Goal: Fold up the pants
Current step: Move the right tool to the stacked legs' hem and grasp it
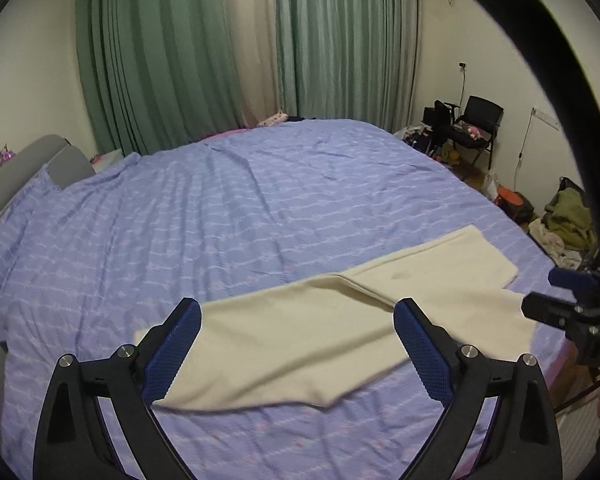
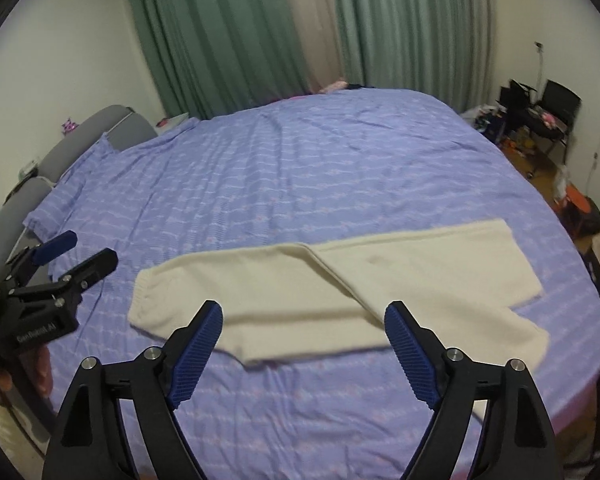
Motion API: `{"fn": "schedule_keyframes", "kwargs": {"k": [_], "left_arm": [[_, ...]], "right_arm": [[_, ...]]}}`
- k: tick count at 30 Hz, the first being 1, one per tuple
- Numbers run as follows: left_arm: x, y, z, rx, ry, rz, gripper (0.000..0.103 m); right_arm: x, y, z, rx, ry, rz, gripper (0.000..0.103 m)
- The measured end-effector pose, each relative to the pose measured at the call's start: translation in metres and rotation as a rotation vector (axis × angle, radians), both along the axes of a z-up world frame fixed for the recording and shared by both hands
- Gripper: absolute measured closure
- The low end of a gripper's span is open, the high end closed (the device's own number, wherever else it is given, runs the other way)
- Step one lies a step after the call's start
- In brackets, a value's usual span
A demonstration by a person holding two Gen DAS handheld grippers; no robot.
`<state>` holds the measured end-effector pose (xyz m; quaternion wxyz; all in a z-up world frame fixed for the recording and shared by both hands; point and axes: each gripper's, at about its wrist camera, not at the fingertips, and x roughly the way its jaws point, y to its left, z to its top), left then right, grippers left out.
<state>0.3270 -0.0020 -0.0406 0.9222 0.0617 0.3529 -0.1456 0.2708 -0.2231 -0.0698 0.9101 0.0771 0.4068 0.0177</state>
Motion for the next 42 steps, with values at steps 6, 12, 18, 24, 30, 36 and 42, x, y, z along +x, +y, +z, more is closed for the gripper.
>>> {"fn": "schedule_keyframes", "kwargs": {"k": [6,12,18,24,30,36,42], "left_arm": [[-0.034,-0.055,-0.010,-0.039,0.058,0.009,0.004],[-0.067,-0.125,-0.015,-0.032,0.047,0.095,0.004],[-0.080,-0.184,-0.033,-0.042,0.087,0.219,0.004],[-0.092,-0.216,-0.064,-0.044,0.165,0.280,0.004],[-0.086,-0.236,-0.109,0.005,0.241,0.251,0.004],[-0.073,-0.244,-0.156,0.044,0.325,0.211,0.004],[-0.059,-0.254,-0.200,0.098,0.403,0.123,0.004]], "right_arm": [[-0.044,-0.062,-0.009,-0.005,0.013,-0.050,0.019],[-0.066,-0.138,-0.022,0.009,0.024,0.014,0.019],[-0.065,-0.191,-0.044,0.003,0.058,0.130,0.019],[-0.066,-0.220,-0.078,-0.033,0.122,0.228,0.019],[-0.062,-0.230,-0.131,-0.058,0.193,0.229,0.019],[-0.052,-0.229,-0.199,-0.063,0.301,0.205,0.019],[-0.040,-0.225,-0.259,-0.107,0.413,0.166,0.025]]}}
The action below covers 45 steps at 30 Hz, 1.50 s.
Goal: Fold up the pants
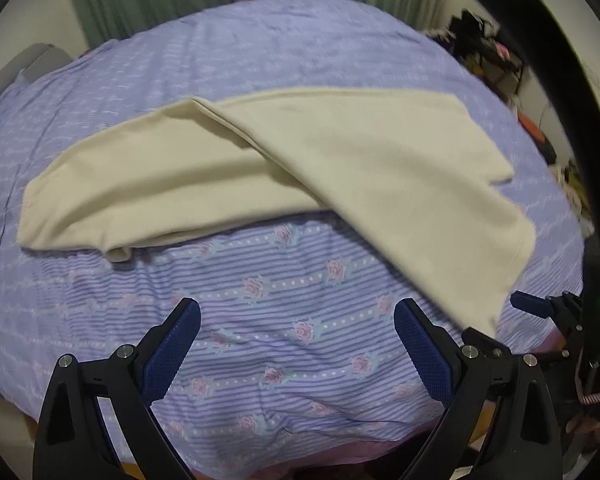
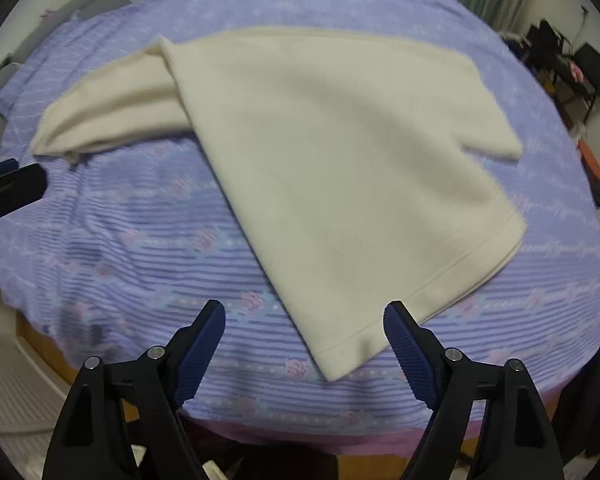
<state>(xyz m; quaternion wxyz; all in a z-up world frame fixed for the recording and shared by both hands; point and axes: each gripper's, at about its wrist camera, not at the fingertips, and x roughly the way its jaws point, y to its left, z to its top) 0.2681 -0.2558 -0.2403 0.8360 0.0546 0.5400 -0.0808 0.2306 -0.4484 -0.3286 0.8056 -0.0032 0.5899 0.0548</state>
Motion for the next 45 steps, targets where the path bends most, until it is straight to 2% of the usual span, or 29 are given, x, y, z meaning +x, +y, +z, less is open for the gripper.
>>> {"fn": "schedule_keyframes", "kwargs": {"k": [6,7,10,12,15,19,23,27,29,34,36,38,39,40,41,43,45], "left_arm": [[0.014,-0.001,-0.025,-0.003,0.042,-0.008,0.005],[0.017,-0.001,-0.029,-0.006,0.050,-0.006,0.005],[0.024,-0.003,-0.033,-0.009,0.063,-0.006,0.005],[0.027,-0.005,-0.030,-0.006,0.058,-0.012,0.005],[0.035,-0.006,-0.020,-0.006,0.027,-0.018,0.005],[0.050,-0.011,-0.007,-0.007,-0.016,-0.021,0.005],[0.078,-0.026,0.006,0.002,-0.093,-0.081,0.005],[0.124,-0.056,0.025,0.059,-0.233,-0.259,0.005],[0.150,-0.071,0.032,0.065,-0.267,-0.364,0.005],[0.203,-0.110,0.029,0.094,-0.256,-0.586,0.005],[0.216,-0.126,0.016,0.102,-0.191,-0.672,0.005],[0.226,-0.139,-0.001,0.111,-0.100,-0.738,0.014],[0.227,-0.143,-0.006,0.107,-0.063,-0.764,0.024],[0.228,-0.146,-0.009,0.091,-0.030,-0.788,0.040],[0.230,-0.146,-0.009,0.076,-0.019,-0.798,0.049],[0.237,-0.146,-0.008,0.052,-0.008,-0.793,0.087],[0.248,-0.145,-0.002,0.023,-0.004,-0.772,0.090]], "right_arm": [[0.011,-0.001,-0.043,-0.031,0.092,-0.061,0.028],[0.013,-0.001,-0.048,-0.041,0.100,-0.063,0.031],[0.016,0.001,-0.052,-0.093,0.089,-0.055,0.052],[0.018,-0.004,-0.044,-0.072,0.078,-0.057,0.091],[0.021,-0.019,-0.014,-0.034,0.026,-0.095,0.093],[0.037,-0.053,0.056,-0.070,-0.158,-0.156,0.094],[0.073,-0.080,0.105,-0.094,-0.292,-0.193,0.094],[0.104,-0.094,0.125,-0.152,-0.371,-0.169,0.094],[0.118,-0.095,0.128,-0.153,-0.390,-0.162,0.094],[0.133,-0.099,0.140,-0.148,-0.416,-0.157,0.095],[0.137,-0.105,0.136,-0.143,-0.417,-0.157,0.095],[0.143,-0.112,0.131,-0.138,-0.410,-0.161,0.095],[0.147,-0.115,0.130,-0.134,-0.406,-0.163,0.095],[0.151,-0.120,0.130,-0.126,-0.401,-0.164,0.095],[0.155,-0.122,0.130,-0.119,-0.397,-0.165,0.095],[0.165,-0.129,0.130,-0.104,-0.385,-0.161,0.095],[0.176,-0.133,0.128,-0.101,-0.370,-0.151,0.095]]}}
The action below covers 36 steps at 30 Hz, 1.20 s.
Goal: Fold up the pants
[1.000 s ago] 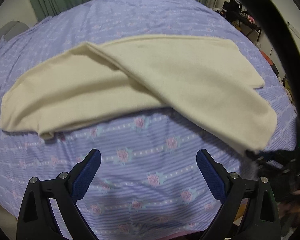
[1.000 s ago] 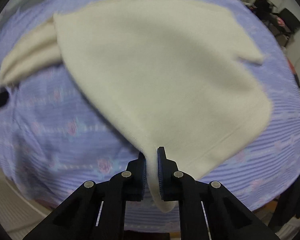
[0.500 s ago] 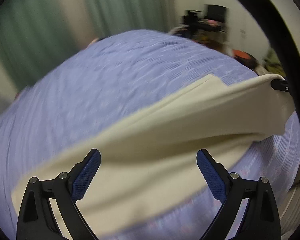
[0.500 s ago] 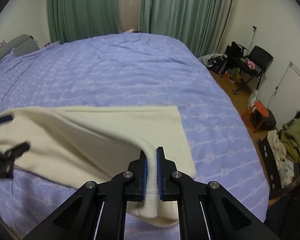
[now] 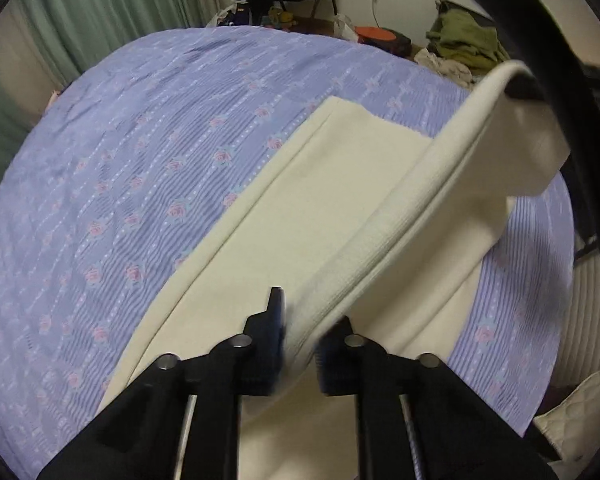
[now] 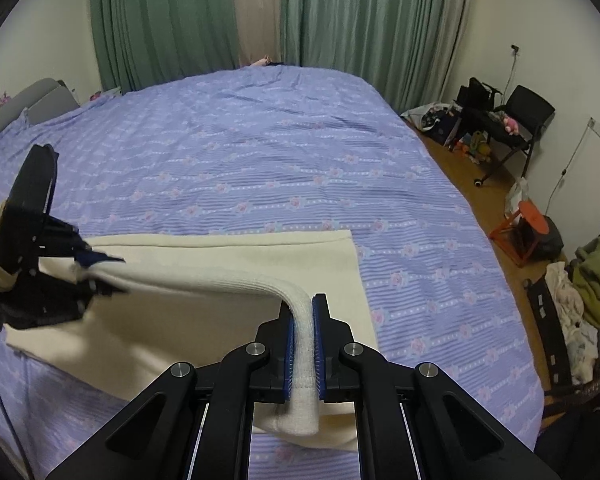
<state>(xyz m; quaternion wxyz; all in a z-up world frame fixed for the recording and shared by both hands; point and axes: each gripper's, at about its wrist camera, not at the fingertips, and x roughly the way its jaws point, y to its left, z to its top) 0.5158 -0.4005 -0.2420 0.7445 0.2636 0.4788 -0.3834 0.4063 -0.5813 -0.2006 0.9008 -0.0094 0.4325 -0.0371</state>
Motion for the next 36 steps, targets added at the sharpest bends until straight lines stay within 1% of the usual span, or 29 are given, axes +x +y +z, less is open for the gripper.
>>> {"fn": "schedule_keyframes", "kwargs": {"k": [2,4,6,8,10,12,13,16,18,20,22,23,24,25,26,27,28,29,30,31,33,34,36], "left_arm": [[0.007,0.002,0.007,-0.030,-0.022,0.029,0.091],[0.021,0.000,0.010,-0.046,-0.021,0.049,0.091],[0.039,-0.007,0.003,-0.034,-0.016,0.067,0.090],[0.054,-0.016,-0.012,0.002,-0.014,0.085,0.090],[0.066,-0.027,-0.033,0.033,0.016,0.111,0.090],[0.081,-0.030,-0.054,0.057,0.052,0.146,0.090],[0.086,-0.031,-0.062,0.065,0.060,0.162,0.090],[0.094,-0.035,-0.076,0.083,0.069,0.188,0.090],[0.095,-0.037,-0.083,0.104,0.063,0.184,0.090],[0.098,-0.038,-0.088,0.124,0.054,0.188,0.087],[0.102,-0.038,-0.089,0.132,0.046,0.212,0.079],[0.104,-0.038,-0.086,0.139,0.029,0.241,0.075],[0.102,-0.040,-0.083,0.146,0.010,0.261,0.059],[0.102,-0.041,-0.076,0.149,-0.031,0.293,0.038],[0.099,-0.041,-0.069,0.139,-0.065,0.319,0.031],[0.098,-0.039,-0.060,0.113,-0.089,0.330,0.030],[0.096,-0.038,-0.051,0.087,-0.101,0.332,0.029],[0.093,-0.037,-0.038,0.057,-0.111,0.336,0.027],[0.088,-0.034,-0.025,0.030,-0.121,0.347,0.025],[0.080,-0.031,-0.013,-0.002,-0.130,0.353,0.024],[0.064,-0.023,0.008,-0.045,-0.144,0.367,0.024],[0.055,-0.021,0.019,-0.066,-0.152,0.379,0.022],[0.028,-0.009,0.042,-0.109,-0.162,0.412,0.021]], "right_arm": [[0.010,-0.005,0.001,0.004,0.004,0.007,0.095],[0.024,-0.011,0.002,0.001,0.015,0.016,0.095],[0.043,-0.018,-0.002,-0.013,0.042,0.033,0.095],[0.070,-0.024,-0.012,-0.032,0.081,0.063,0.095],[0.100,-0.031,-0.030,-0.036,0.130,0.087,0.095],[0.132,-0.040,-0.055,-0.013,0.184,0.100,0.095],[0.145,-0.043,-0.068,-0.018,0.209,0.106,0.095],[0.176,-0.046,-0.098,-0.046,0.253,0.123,0.096],[0.186,-0.046,-0.112,-0.045,0.280,0.116,0.096],[0.197,-0.043,-0.124,-0.062,0.289,0.113,0.096],[0.203,-0.037,-0.130,-0.098,0.280,0.111,0.096],[0.205,-0.036,-0.131,-0.102,0.278,0.110,0.096],[0.206,-0.034,-0.132,-0.105,0.274,0.111,0.094],[0.207,-0.033,-0.131,-0.115,0.270,0.103,0.090],[0.206,-0.034,-0.128,-0.121,0.265,0.093,0.070],[0.204,-0.036,-0.124,-0.145,0.251,0.064,0.047],[0.198,-0.040,-0.112,-0.198,0.205,0.003,0.036],[0.194,-0.044,-0.101,-0.212,0.165,-0.028,0.026],[0.185,-0.049,-0.087,-0.203,0.126,-0.056,0.026],[0.175,-0.054,-0.072,-0.169,0.102,-0.072,0.026],[0.157,-0.056,-0.049,-0.132,0.071,-0.073,0.026],[0.139,-0.052,-0.033,-0.135,0.035,-0.061,0.026],[0.109,-0.042,-0.010,-0.151,-0.013,-0.025,0.026]]}}
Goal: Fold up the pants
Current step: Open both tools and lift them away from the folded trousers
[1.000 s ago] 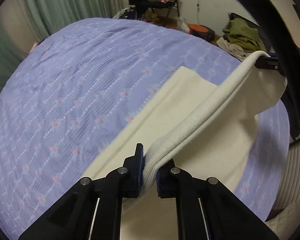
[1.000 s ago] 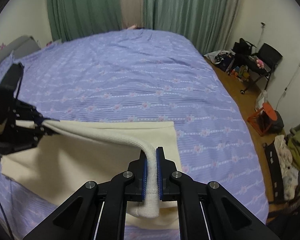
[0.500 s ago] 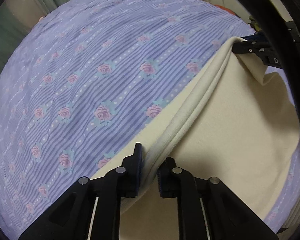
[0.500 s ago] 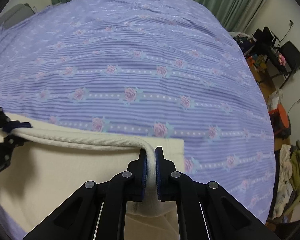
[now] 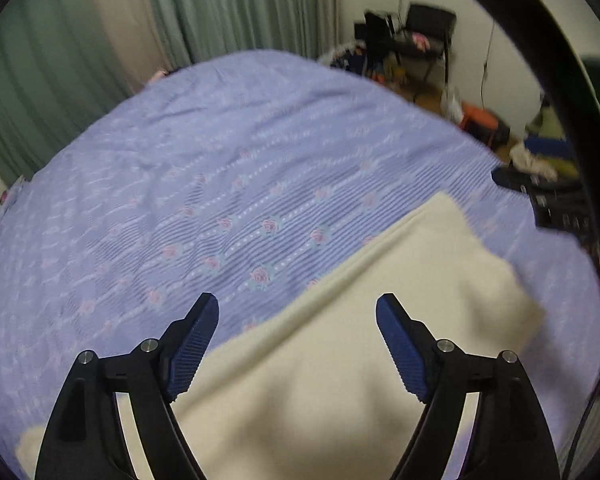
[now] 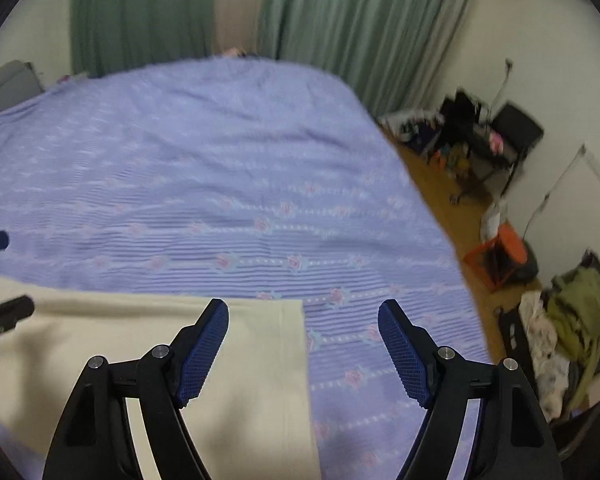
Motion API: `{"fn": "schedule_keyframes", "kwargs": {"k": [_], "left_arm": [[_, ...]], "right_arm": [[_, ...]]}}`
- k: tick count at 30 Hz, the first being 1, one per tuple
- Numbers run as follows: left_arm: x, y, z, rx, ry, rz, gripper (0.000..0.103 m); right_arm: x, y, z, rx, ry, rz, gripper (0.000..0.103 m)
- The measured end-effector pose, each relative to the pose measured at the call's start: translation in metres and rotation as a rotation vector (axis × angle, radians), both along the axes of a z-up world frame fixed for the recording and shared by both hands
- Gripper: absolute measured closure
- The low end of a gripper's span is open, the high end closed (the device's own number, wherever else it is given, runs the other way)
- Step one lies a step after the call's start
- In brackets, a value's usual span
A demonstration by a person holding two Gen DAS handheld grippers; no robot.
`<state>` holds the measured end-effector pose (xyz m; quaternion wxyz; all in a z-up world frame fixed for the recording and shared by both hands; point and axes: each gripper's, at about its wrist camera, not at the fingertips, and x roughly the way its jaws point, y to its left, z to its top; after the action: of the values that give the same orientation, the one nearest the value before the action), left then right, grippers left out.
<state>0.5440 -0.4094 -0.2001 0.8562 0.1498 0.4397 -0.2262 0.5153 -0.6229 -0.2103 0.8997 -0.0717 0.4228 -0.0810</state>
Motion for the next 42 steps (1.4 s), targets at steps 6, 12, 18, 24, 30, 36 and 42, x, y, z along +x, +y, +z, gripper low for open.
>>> {"fn": "schedule_keyframes", "kwargs": {"k": [6,12,18,24,30,36,42], "left_arm": [[-0.085,0.041,0.065,-0.112,-0.015,0.129,0.015],[-0.170,0.107,0.101,-0.123,-0.035,0.312,0.013],[-0.249,0.200,0.119,-0.149,-0.023,0.482,0.013],[-0.301,0.303,0.129,-0.171,-0.089,0.575,0.010],[-0.330,0.413,0.124,-0.141,-0.084,0.559,0.010],[-0.342,0.515,0.103,-0.118,-0.036,0.609,0.010],[-0.324,0.567,0.060,-0.141,0.022,0.709,0.010]], "right_arm": [[-0.091,0.049,0.058,0.041,-0.061,0.172,0.026],[-0.177,0.099,0.092,0.167,-0.067,0.323,0.026],[-0.235,0.174,0.113,0.174,-0.066,0.465,0.026],[-0.275,0.267,0.129,0.256,-0.111,0.538,0.026],[-0.297,0.370,0.118,0.351,-0.100,0.457,0.026],[-0.305,0.447,0.090,0.418,-0.056,0.389,0.026],[-0.288,0.492,0.054,0.426,0.032,0.391,0.027]]}}
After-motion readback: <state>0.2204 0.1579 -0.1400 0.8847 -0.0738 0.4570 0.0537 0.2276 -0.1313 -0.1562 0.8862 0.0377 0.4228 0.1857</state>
